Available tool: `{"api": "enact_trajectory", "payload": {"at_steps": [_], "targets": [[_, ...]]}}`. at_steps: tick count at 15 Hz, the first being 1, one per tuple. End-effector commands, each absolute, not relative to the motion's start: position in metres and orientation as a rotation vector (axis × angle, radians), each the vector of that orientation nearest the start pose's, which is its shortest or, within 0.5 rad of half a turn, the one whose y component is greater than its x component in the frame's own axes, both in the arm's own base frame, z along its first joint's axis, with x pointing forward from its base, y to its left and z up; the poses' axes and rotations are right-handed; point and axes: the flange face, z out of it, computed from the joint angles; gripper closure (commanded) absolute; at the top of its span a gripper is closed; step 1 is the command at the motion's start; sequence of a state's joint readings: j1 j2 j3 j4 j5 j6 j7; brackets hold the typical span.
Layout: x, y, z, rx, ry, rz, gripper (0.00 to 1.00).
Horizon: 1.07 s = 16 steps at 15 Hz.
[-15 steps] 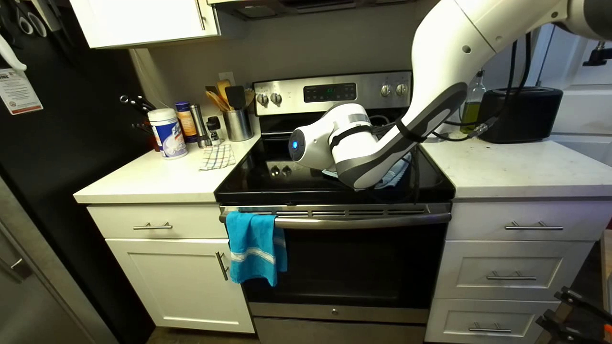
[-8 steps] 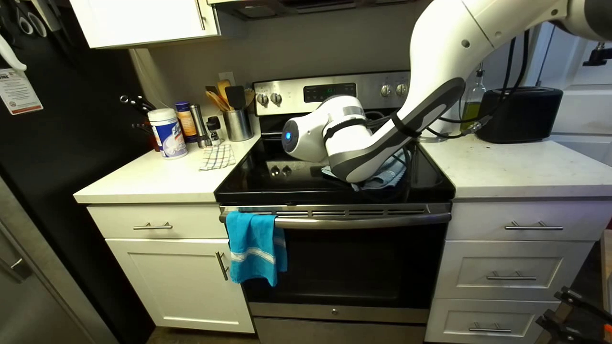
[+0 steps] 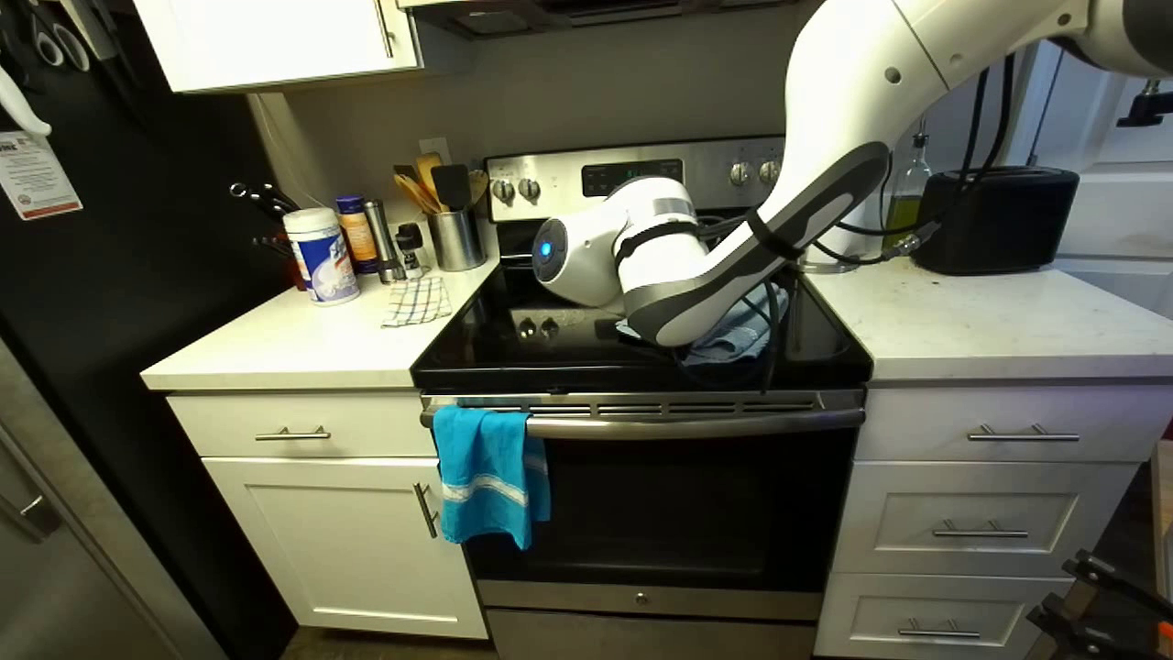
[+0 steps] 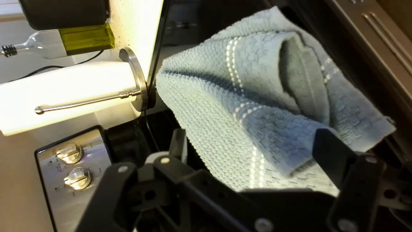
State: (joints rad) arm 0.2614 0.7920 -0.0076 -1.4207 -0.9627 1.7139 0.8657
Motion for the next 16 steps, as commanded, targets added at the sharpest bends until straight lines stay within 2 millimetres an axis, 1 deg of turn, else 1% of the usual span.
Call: {"api": "enact_trajectory", "payload": {"at_steps": [1,7,13,16], "targets": [[0.681,0.103,0.223,2.218,-0.154,0.051,0.0],[0.678,0.101,0.217,2.288,-0.122,0.001,0.0],[0.678,0.093,0.219,2.304,-0.149,-0.014,0.0],[0.677,0.087,0.219,2.311,-0.168,-0.023,0.0]]}}
